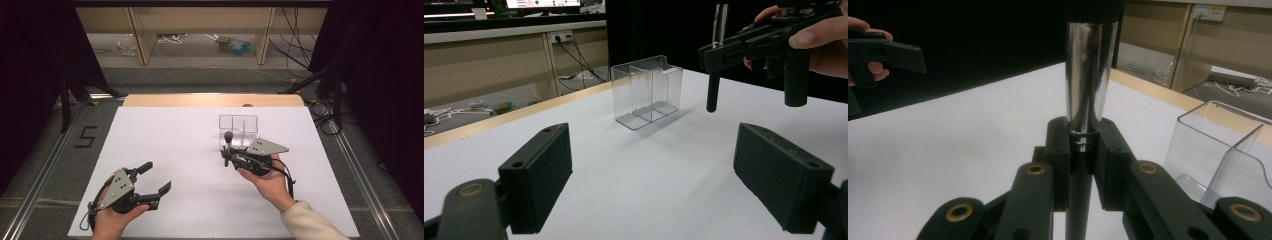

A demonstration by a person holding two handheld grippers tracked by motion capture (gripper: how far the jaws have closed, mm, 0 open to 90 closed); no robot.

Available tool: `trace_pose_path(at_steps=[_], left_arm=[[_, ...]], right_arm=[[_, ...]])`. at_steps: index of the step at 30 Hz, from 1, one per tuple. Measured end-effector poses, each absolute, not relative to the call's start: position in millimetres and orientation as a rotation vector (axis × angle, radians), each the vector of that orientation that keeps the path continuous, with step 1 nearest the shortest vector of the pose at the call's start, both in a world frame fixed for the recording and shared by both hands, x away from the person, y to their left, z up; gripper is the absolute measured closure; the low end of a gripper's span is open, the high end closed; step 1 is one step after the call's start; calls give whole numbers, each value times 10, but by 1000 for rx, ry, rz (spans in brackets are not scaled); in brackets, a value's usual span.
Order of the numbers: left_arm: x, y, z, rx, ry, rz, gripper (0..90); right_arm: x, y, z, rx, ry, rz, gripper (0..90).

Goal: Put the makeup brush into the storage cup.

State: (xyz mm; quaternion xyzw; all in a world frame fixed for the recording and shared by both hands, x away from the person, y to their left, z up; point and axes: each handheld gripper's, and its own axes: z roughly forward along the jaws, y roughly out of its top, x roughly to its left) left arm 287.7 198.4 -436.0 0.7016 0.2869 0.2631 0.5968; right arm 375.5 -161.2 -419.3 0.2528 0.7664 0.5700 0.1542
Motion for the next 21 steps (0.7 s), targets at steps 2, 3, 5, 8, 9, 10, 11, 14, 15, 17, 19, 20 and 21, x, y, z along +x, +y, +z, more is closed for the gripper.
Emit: trace_pose_path(at_steps=[2, 3, 5, 8, 9, 10, 11, 14, 15, 17, 19, 20, 21], left_arm=[[2877, 1985, -4359, 1628, 666, 611, 158], [2877, 1985, -4359, 1627, 667, 611, 158], [2875, 1982, -4361, 1624, 672, 608, 158], [2876, 1983, -4359, 1627, 667, 612, 158], [2876, 1983, -4359, 1626, 667, 612, 158], [2874, 1981, -4359, 1624, 669, 608, 158], [2877, 1984, -4359, 1621, 669, 609, 158], [2877, 1986, -4360, 1622, 669, 608, 158], [2878, 1988, -4359, 1623, 667, 610, 158], [2880, 1990, -4357, 1624, 663, 614, 158], [2882, 1994, -4354, 1627, 658, 617, 158], [2883, 1994, -4354, 1628, 658, 617, 158], [2877, 1985, -4358, 1620, 670, 609, 158]], right_arm=[[3758, -1612, -4194, 732, 2182, 1636, 795], [3758, -1617, -4190, 733, 2186, 1631, 795], [3773, -1626, -4187, 711, 2163, 1625, 795], [3764, -1631, -4182, 733, 2177, 1619, 795], [3765, -1627, -4185, 736, 2168, 1624, 795], [3769, -1627, -4187, 735, 2168, 1630, 795], [3772, -1633, -4185, 739, 2164, 1626, 795], [3777, -1641, -4180, 738, 2177, 1629, 795], [3781, -1650, -4176, 740, 2169, 1619, 795], [3788, -1650, -4180, 742, 2157, 1628, 795], [3793, -1652, -4184, 742, 2163, 1637, 795], [3793, -1652, -4184, 742, 2163, 1637, 795], [3795, -1653, -4184, 743, 2163, 1636, 795]])
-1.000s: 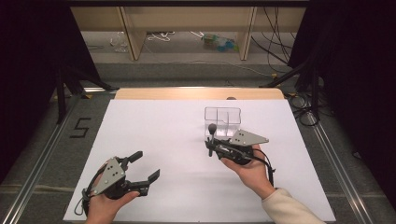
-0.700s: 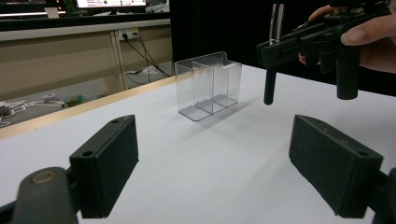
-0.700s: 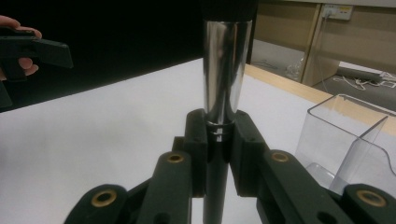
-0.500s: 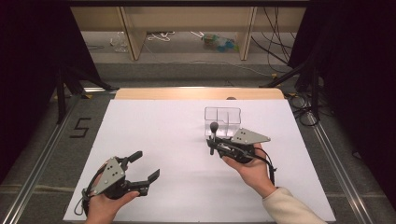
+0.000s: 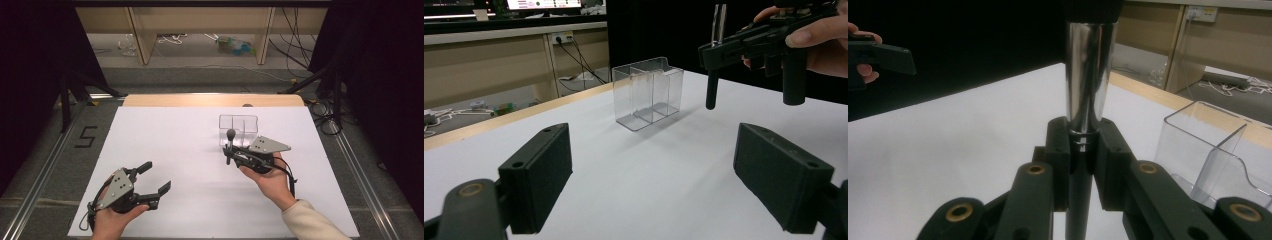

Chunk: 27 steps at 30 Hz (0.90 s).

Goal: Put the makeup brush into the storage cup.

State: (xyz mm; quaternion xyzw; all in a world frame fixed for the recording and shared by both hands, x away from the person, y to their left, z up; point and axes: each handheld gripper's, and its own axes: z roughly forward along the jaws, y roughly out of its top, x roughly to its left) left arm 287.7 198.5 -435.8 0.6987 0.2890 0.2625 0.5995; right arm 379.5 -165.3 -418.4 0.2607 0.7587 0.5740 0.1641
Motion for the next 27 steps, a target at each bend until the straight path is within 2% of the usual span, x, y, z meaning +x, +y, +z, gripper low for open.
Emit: trace_pose_path(at_steps=[27], left_arm=[[2887, 1997, -4353, 1624, 659, 620, 158]], right_arm=[[3838, -1731, -4157, 770, 2151, 1605, 795]])
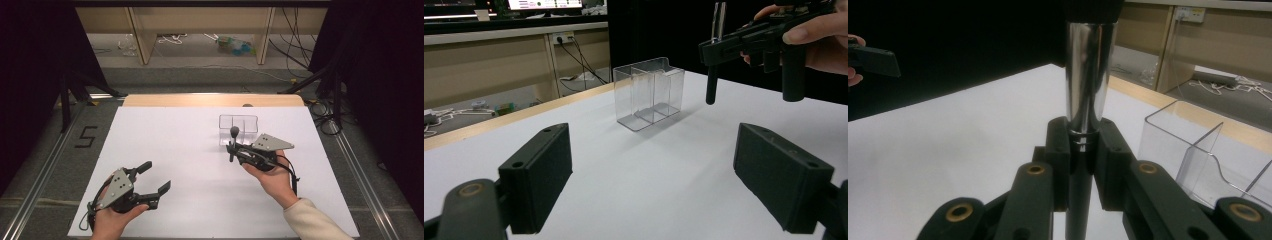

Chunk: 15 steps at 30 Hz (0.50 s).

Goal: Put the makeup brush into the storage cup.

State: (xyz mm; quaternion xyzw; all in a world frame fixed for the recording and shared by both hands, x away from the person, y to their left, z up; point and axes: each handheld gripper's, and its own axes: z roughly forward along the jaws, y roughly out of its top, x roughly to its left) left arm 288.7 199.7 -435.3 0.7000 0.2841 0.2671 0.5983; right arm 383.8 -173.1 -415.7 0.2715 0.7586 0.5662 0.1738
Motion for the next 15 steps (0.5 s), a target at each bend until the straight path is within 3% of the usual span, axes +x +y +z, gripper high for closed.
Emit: trace_pose_path(at_steps=[15], left_arm=[[2887, 1999, -4355, 1626, 665, 620, 159]], right_arm=[[3869, -1774, -4148, 780, 2128, 1604, 795]])
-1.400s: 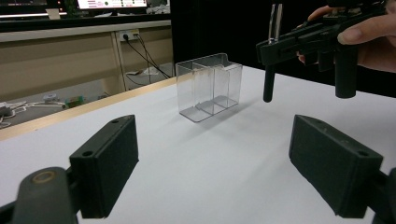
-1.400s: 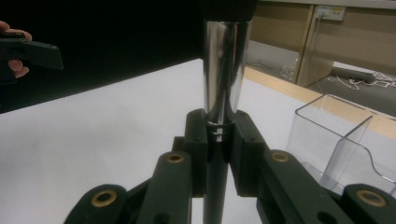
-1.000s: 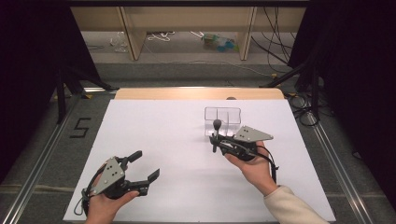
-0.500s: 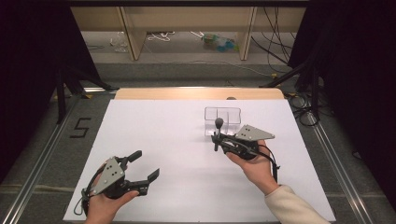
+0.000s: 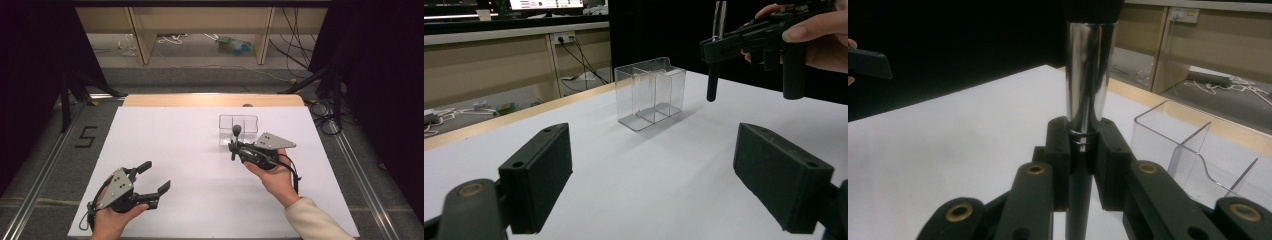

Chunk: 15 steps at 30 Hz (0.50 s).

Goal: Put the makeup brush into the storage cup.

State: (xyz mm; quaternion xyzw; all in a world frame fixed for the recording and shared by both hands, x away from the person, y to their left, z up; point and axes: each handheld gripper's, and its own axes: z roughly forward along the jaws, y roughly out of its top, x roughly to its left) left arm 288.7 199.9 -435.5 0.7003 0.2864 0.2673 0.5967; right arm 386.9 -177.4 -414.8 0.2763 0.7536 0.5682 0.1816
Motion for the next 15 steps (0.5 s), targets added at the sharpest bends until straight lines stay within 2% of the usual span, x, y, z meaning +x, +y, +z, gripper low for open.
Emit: trace_pose_path(at_steps=[15], left_arm=[[2885, 1998, -4354, 1627, 666, 621, 159]], right_arm=[[3901, -1832, -4135, 802, 2108, 1597, 795]])
